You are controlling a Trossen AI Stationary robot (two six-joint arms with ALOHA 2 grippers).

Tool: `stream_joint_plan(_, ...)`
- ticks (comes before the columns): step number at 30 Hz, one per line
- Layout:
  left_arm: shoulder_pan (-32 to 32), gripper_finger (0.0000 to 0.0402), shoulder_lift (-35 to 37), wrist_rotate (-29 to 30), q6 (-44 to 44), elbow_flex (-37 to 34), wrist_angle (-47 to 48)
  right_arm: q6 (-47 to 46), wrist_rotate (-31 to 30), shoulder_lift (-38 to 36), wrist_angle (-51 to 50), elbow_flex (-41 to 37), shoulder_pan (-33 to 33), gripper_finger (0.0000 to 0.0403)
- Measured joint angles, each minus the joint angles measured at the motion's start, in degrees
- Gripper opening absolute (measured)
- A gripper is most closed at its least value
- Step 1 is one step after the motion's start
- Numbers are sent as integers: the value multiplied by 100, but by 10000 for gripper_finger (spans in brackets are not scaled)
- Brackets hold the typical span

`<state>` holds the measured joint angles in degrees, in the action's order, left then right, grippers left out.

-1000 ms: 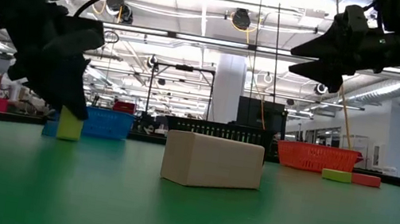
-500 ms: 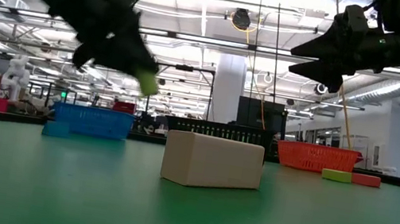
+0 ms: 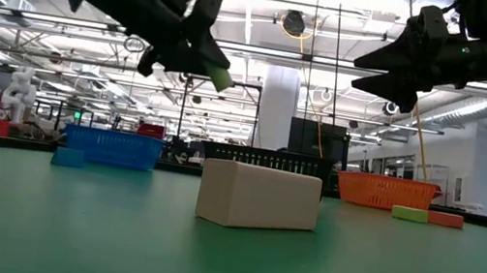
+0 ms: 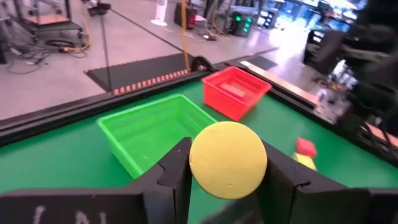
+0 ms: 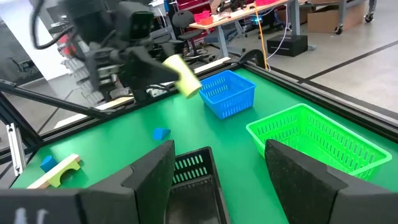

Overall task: Sort & place blocks by color
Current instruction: Put the top left green block into the green bin

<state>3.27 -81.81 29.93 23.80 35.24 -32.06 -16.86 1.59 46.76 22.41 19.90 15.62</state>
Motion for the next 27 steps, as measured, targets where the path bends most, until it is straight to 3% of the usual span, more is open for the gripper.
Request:
stream_joint_plan(5, 472, 128, -226, -382, 51, 52, -353, 0, 1, 0, 0, 0, 2, 240)
stream_joint_plan(10, 714, 128, -728, -766, -84, 536, -381, 1, 0, 0, 2, 0, 0, 240)
stream_joint_plan(20, 1074, 128, -2055, -849, -492, 1974, 233, 0, -1, 1, 1, 0, 2, 240)
stream_joint_plan(27, 1108, 128, -2346, -833, -211, 2135, 512, 0, 1, 2, 2, 0, 1, 240)
